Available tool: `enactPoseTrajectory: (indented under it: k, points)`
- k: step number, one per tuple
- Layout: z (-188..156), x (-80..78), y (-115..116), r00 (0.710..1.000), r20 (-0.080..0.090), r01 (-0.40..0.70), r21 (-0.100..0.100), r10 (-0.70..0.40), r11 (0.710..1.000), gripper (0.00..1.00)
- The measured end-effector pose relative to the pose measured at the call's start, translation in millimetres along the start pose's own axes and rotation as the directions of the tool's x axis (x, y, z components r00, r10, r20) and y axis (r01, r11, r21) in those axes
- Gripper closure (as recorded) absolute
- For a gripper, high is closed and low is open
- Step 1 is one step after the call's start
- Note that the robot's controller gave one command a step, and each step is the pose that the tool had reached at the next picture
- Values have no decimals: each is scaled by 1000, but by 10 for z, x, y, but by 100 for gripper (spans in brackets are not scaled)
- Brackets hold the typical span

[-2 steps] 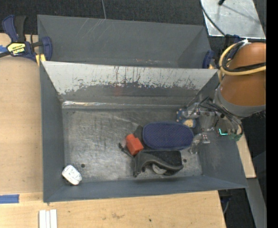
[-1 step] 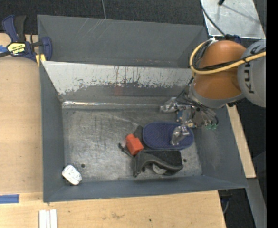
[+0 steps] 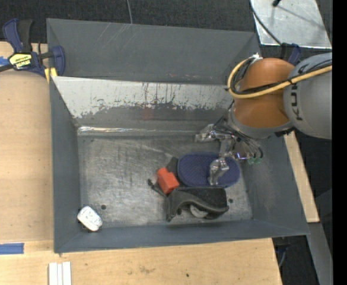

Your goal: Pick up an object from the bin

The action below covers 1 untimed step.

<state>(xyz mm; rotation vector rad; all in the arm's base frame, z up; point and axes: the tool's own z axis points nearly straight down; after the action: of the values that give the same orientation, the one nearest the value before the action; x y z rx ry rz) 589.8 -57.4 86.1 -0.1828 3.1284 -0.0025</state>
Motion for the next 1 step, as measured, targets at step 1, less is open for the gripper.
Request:
enactPoseTrajectory:
  k: [1]
  points:
    - [16,16,1,1000,-9,2,-1,-2,1000,100]
